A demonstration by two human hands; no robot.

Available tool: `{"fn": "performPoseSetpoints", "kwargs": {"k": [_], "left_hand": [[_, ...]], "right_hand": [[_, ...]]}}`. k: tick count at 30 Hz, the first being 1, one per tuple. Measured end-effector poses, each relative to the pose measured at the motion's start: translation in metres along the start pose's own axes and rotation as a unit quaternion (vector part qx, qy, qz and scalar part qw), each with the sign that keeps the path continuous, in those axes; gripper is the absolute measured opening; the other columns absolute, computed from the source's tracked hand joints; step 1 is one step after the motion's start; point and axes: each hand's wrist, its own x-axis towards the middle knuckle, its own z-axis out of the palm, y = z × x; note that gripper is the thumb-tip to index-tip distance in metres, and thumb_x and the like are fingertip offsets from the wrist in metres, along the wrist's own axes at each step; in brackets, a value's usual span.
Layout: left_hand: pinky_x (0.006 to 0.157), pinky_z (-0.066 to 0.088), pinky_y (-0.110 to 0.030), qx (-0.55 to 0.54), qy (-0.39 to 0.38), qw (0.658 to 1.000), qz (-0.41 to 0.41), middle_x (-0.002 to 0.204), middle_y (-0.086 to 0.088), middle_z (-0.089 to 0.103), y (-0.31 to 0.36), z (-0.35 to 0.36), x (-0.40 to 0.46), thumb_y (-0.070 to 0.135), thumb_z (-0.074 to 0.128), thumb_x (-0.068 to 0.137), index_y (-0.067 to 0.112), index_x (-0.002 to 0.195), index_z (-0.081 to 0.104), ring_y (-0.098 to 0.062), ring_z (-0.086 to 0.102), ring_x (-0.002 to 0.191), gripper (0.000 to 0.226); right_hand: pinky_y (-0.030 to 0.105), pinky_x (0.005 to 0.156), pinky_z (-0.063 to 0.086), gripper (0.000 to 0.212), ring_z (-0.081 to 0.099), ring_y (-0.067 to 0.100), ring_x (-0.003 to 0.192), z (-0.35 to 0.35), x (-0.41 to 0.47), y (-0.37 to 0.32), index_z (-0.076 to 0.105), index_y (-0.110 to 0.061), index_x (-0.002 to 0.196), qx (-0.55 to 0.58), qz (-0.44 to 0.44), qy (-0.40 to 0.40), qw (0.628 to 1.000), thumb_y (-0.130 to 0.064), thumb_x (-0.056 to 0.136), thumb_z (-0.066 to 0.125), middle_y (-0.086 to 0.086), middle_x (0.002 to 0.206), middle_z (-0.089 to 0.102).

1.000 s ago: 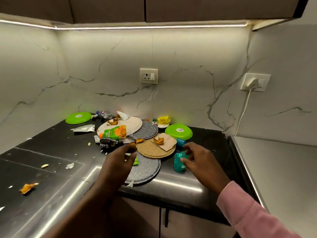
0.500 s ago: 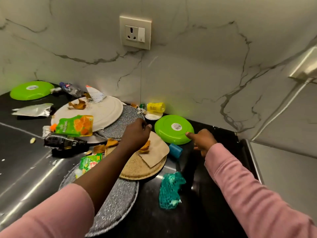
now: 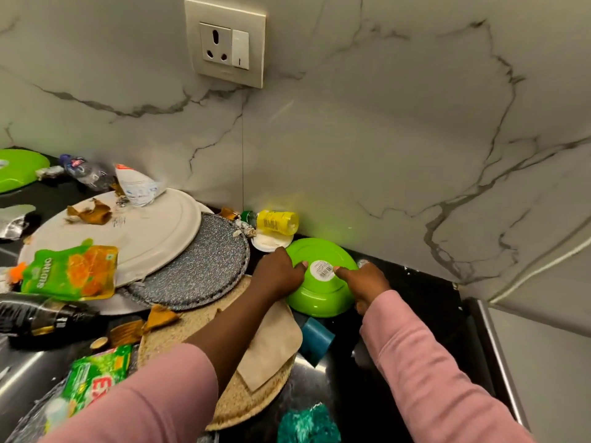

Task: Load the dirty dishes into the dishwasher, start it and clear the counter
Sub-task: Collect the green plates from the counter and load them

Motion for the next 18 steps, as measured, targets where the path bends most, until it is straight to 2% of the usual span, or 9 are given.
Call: {"fn": "performPoseSetpoints", "kwargs": {"k": [2,4,7,10,11,13,15,16,18], "left_hand": [[0.087,0.040,-0.037,-0.034,0.018,0.999,-0.014,0.127,-0.026,0.056,0.006,0.002,0.003,0.042,0.054,0.095,-0.002,0.121,0.044,-0.038,0.052,0.118,0.052],[0.089,0.041,-0.037,-0.102,0.027,0.994,-0.035,0.128,-0.024,0.055,0.008,-0.003,0.004,0.042,0.056,0.094,-0.001,0.122,0.044,-0.037,0.052,0.118,0.053],[0.096,0.045,-0.038,-0.240,0.025,0.969,-0.057,0.132,-0.016,0.053,0.007,-0.012,0.007,0.050,0.062,0.088,0.004,0.130,0.042,-0.032,0.051,0.120,0.065],[0.092,0.052,-0.043,-0.408,-0.022,0.908,-0.094,0.130,-0.008,0.058,0.005,-0.018,0.006,0.079,0.060,0.069,0.019,0.132,0.044,-0.027,0.059,0.112,0.089],[0.087,0.054,-0.042,-0.451,-0.048,0.886,-0.099,0.126,-0.009,0.060,0.008,-0.021,0.001,0.080,0.054,0.073,0.019,0.128,0.046,-0.026,0.062,0.107,0.083],[0.080,0.055,-0.041,-0.519,-0.094,0.844,-0.102,0.122,-0.017,0.060,0.006,-0.034,-0.009,0.070,0.038,0.090,0.015,0.124,0.044,-0.030,0.062,0.106,0.065],[0.076,0.057,-0.046,-0.584,-0.152,0.791,-0.108,0.128,-0.026,0.056,0.003,-0.046,-0.018,0.072,0.028,0.089,0.004,0.130,0.039,-0.037,0.060,0.112,0.080],[0.074,0.059,-0.048,-0.615,-0.175,0.760,-0.112,0.129,-0.028,0.054,-0.004,-0.058,-0.024,0.076,0.026,0.086,0.000,0.130,0.039,-0.040,0.060,0.112,0.090],[0.076,0.058,-0.051,-0.656,-0.196,0.718,-0.123,0.127,-0.030,0.056,-0.014,-0.079,-0.034,0.080,0.026,0.082,-0.001,0.125,0.050,-0.041,0.062,0.108,0.095]], "right_hand": [[0.038,0.086,0.052,0.065,0.064,0.033,0.102,-0.002,0.008,0.000,0.061,0.001,0.111,0.112,0.046,-0.046,0.992,-0.042,0.066,0.079,0.010,0.106,0.065],[0.048,0.087,0.053,0.071,0.067,0.034,0.095,-0.004,0.012,0.002,0.061,0.004,0.113,0.236,0.079,-0.060,0.967,-0.035,0.058,0.083,0.017,0.107,0.068],[0.052,0.083,0.054,0.042,0.068,0.031,0.088,-0.015,0.005,-0.007,0.058,0.005,0.118,0.347,0.087,-0.105,0.928,-0.013,0.083,0.071,0.022,0.109,0.067],[0.037,0.058,0.059,0.016,0.068,0.021,0.060,-0.042,-0.022,-0.031,0.059,-0.002,0.105,0.390,0.009,-0.130,0.912,-0.002,0.089,0.060,0.014,0.080,0.071],[0.032,0.054,0.058,0.009,0.068,0.017,0.057,-0.053,-0.034,-0.038,0.058,-0.005,0.097,0.384,-0.037,-0.125,0.914,0.000,0.089,0.059,0.012,0.076,0.070],[0.032,0.063,0.056,0.010,0.067,0.018,0.066,-0.065,-0.060,-0.053,0.056,-0.010,0.088,0.323,-0.160,-0.110,0.926,-0.002,0.087,0.062,0.015,0.082,0.067],[0.040,0.073,0.053,0.012,0.065,0.023,0.079,-0.077,-0.087,-0.061,0.059,-0.013,0.091,0.166,-0.301,-0.085,0.935,-0.013,0.084,0.070,0.012,0.087,0.067],[0.035,0.074,0.052,0.015,0.065,0.017,0.082,-0.079,-0.102,-0.067,0.061,-0.017,0.093,0.077,-0.357,-0.076,0.928,-0.019,0.083,0.072,0.004,0.085,0.067],[0.014,0.076,0.046,0.020,0.060,-0.004,0.084,-0.080,-0.130,-0.076,0.063,-0.025,0.095,-0.032,-0.454,-0.047,0.889,-0.019,0.081,0.075,-0.014,0.085,0.063]]}}
